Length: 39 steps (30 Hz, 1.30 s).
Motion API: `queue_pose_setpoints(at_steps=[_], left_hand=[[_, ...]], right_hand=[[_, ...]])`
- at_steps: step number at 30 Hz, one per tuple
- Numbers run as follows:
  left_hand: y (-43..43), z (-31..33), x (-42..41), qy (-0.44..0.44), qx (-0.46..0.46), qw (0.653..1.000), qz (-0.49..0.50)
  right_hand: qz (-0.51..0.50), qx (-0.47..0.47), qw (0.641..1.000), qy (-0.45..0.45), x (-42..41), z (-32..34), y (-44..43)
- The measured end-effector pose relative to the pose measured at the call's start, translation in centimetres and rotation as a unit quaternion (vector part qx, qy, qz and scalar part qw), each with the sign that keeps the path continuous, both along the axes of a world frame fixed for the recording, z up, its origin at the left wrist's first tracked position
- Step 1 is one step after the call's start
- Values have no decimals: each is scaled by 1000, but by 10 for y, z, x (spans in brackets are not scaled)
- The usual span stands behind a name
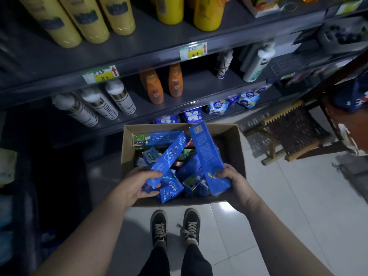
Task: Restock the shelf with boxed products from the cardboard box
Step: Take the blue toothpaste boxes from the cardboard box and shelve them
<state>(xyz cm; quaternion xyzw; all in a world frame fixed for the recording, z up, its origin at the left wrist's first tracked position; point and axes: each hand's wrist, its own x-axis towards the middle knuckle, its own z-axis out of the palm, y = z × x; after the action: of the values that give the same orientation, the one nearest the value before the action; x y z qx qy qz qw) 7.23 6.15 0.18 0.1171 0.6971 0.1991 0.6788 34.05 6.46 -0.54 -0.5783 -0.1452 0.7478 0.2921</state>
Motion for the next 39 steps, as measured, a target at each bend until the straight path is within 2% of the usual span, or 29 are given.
queue_pose_setpoints(at_steps=[6, 11, 17, 23, 29, 35, 39], left_hand=[[-12, 44, 0, 39, 74, 995, 49], [-25, 79, 1, 124, 168, 976, 66], [-35, 109, 0, 147, 254, 955, 48], [-40, 122, -2, 150, 244, 957, 56], [-50, 135, -1, 147, 213, 963, 77], [-71, 150, -21, 91, 190, 960, 183], [-83, 166, -44, 113, 222, 939, 237]], right_hand=[[-12, 40, 999, 15, -11, 38, 7], [-5, 72, 996, -53, -21, 70, 9], [68, 91, 992, -49, -23, 105, 13], [122, 126, 981, -81, -32, 130, 27], [209, 191, 947, -152, -48, 146, 33], [293, 277, 902, -157, -71, 159, 34], [329, 306, 883, -137, -96, 173, 40]])
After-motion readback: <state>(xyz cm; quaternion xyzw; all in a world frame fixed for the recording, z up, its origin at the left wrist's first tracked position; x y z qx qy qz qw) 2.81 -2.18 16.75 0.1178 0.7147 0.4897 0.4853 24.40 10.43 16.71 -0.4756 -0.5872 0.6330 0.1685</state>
